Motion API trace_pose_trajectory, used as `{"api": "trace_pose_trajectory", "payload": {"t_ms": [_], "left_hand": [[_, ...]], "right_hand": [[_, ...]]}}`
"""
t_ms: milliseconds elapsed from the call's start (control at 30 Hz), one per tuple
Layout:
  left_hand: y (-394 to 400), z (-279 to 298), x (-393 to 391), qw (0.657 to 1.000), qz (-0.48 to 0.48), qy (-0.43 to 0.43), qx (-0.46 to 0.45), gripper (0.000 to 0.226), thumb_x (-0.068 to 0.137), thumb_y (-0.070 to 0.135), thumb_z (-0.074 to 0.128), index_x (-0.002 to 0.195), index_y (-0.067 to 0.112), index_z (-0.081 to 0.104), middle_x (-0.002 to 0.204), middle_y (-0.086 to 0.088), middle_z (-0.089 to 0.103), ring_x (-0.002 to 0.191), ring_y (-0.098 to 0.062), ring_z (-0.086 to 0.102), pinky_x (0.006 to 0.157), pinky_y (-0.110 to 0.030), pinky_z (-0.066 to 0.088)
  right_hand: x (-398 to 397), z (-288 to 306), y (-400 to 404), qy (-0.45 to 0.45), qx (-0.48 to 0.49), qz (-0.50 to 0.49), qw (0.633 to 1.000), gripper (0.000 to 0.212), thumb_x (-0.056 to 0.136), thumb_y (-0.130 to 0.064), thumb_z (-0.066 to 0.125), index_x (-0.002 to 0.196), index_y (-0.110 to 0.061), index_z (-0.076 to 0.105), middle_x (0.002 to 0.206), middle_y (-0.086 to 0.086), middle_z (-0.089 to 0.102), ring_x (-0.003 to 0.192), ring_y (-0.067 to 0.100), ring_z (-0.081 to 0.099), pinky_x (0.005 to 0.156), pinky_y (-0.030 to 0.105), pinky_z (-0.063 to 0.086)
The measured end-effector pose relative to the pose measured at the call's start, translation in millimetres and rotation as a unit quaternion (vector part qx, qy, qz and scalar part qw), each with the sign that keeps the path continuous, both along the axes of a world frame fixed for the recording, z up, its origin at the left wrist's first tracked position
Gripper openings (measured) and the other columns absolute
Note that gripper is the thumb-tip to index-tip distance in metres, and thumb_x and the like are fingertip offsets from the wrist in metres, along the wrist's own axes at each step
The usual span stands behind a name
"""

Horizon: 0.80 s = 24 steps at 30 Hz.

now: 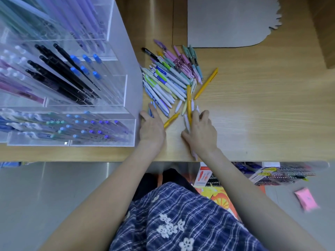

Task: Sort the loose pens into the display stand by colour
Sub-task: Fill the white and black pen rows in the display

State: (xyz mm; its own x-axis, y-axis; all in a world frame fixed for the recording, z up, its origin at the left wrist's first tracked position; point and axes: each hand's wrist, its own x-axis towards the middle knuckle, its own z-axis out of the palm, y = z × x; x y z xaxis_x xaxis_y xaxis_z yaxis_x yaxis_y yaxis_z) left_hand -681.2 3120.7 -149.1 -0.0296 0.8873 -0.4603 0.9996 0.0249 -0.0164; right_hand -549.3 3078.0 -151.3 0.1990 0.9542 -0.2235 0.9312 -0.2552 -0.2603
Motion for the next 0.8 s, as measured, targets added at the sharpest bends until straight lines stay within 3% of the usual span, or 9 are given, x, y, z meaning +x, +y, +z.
{"api": "trace_pose_trajectory", "payload": {"t_ms": [133, 233, 367, 467, 533, 600, 700, 800], "left_hand": [[-13, 1, -4, 1.0, -0.012, 0.012, 0.017, 0.082, 0.094, 0.018, 0.049, 0.143, -0.005, -0.013, 0.14, -0.034, 0.017, 0.104, -0.035, 0.058, 0.084, -0.034, 0.049], [-23, 5, -6, 0.999, -0.034, 0.021, 0.009, 0.064, 0.094, 0.0, 0.031, 0.141, -0.01, -0.011, 0.139, -0.037, 0.018, 0.113, -0.036, 0.051, 0.086, -0.035, 0.049], [-32, 22, -13, 0.997, -0.07, -0.007, -0.008, 0.061, 0.093, -0.005, 0.031, 0.141, -0.013, -0.007, 0.141, -0.027, 0.023, 0.124, -0.035, 0.041, 0.095, -0.033, 0.039], [-36, 37, -27, 0.984, -0.018, -0.178, -0.028, 0.051, 0.094, 0.004, 0.04, 0.14, -0.002, 0.019, 0.119, -0.022, 0.047, 0.109, -0.038, 0.049, 0.082, -0.039, 0.038], [-40, 47, -40, 0.94, -0.005, -0.336, -0.054, 0.03, 0.095, 0.01, 0.042, 0.124, 0.004, 0.037, 0.087, -0.013, 0.053, 0.08, -0.033, 0.055, 0.065, -0.035, 0.038], [-43, 57, -51, 0.876, 0.031, -0.472, -0.088, 0.007, 0.097, 0.011, 0.043, 0.103, 0.013, 0.042, 0.07, -0.004, 0.046, 0.056, -0.02, 0.048, 0.054, -0.029, 0.04], [-42, 81, -62, 0.784, 0.097, -0.602, -0.114, 0.012, 0.096, 0.01, 0.045, 0.09, 0.018, 0.039, 0.068, -0.001, 0.041, 0.046, -0.009, 0.039, 0.044, -0.021, 0.036], [-44, 113, -75, 0.729, 0.134, -0.666, -0.086, 0.014, 0.09, 0.01, 0.056, 0.088, 0.016, 0.044, 0.06, 0.004, 0.041, 0.044, -0.009, 0.034, 0.042, -0.02, 0.03]], "right_hand": [[20, -9, -24, -0.038, 0.044, -0.012, 0.998, 0.034, 0.061, -0.004, 0.065, 0.092, 0.002, 0.052, 0.085, 0.019, 0.054, 0.07, 0.036, 0.058, 0.049, 0.032, 0.037], [27, -11, -24, -0.059, 0.047, -0.018, 0.997, 0.03, 0.058, 0.001, 0.069, 0.084, 0.003, 0.053, 0.075, 0.018, 0.056, 0.061, 0.033, 0.06, 0.043, 0.026, 0.032], [35, -9, -24, -0.066, -0.012, -0.013, 0.998, 0.028, 0.086, -0.011, 0.051, 0.11, 0.004, 0.045, 0.106, 0.02, 0.054, 0.097, 0.035, 0.056, 0.06, 0.035, 0.033], [41, 2, -32, -0.002, -0.003, -0.045, 0.999, 0.03, 0.092, -0.014, 0.046, 0.114, 0.005, 0.042, 0.115, 0.023, 0.047, 0.102, 0.039, 0.051, 0.067, 0.04, 0.035], [46, 9, -33, 0.084, 0.001, -0.089, 0.992, 0.025, 0.092, -0.017, 0.049, 0.108, 0.002, 0.044, 0.104, 0.022, 0.052, 0.09, 0.041, 0.053, 0.064, 0.038, 0.032], [45, 20, -32, 0.219, -0.003, -0.131, 0.967, 0.017, 0.089, -0.022, 0.053, 0.089, -0.006, 0.044, 0.075, 0.013, 0.053, 0.067, 0.032, 0.049, 0.054, 0.032, 0.026], [22, 55, -31, 0.434, 0.004, -0.172, 0.884, 0.021, 0.088, -0.01, 0.048, 0.071, -0.014, 0.037, 0.055, 0.006, 0.039, 0.042, 0.017, 0.031, 0.04, 0.021, 0.022], [-13, 102, -32, 0.565, -0.004, -0.121, 0.816, 0.026, 0.095, -0.008, 0.043, 0.071, -0.013, 0.034, 0.047, -0.001, 0.03, 0.036, 0.011, 0.021, 0.037, 0.016, 0.015]]}}
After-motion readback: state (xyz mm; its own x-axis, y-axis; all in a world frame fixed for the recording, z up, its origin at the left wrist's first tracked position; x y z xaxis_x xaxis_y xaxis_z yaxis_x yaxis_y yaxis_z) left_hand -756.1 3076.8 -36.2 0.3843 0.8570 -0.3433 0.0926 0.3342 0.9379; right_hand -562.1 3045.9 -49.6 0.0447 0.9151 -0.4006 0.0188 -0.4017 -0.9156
